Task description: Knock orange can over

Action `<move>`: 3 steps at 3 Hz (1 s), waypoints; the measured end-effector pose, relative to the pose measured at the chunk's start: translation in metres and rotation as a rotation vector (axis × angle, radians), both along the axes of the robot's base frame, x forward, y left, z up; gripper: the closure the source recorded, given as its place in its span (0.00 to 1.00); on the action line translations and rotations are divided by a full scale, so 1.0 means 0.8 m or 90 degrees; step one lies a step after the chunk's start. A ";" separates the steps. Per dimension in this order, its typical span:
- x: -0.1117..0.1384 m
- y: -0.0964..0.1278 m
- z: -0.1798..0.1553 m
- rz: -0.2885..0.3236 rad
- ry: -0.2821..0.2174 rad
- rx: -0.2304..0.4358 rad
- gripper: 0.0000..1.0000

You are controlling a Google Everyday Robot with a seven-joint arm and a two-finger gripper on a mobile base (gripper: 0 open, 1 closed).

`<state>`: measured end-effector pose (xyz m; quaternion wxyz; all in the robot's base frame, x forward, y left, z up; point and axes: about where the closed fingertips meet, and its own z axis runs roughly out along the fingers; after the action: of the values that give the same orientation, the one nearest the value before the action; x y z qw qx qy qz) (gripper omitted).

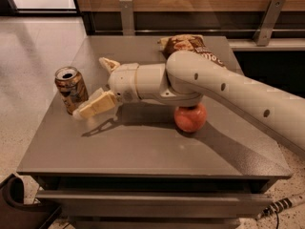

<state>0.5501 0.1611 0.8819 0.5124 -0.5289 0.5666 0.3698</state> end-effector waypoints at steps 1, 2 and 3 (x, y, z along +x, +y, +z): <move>-0.003 0.017 -0.009 0.015 0.015 0.020 0.12; -0.009 0.039 -0.002 0.042 0.027 0.048 0.44; -0.014 0.052 0.004 0.059 0.028 0.057 0.67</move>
Offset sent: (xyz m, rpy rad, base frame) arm -0.0071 0.0371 -0.0006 0.1131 0.0611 0.0805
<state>0.5391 0.2025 0.8854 0.5053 -0.5225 0.5357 0.4298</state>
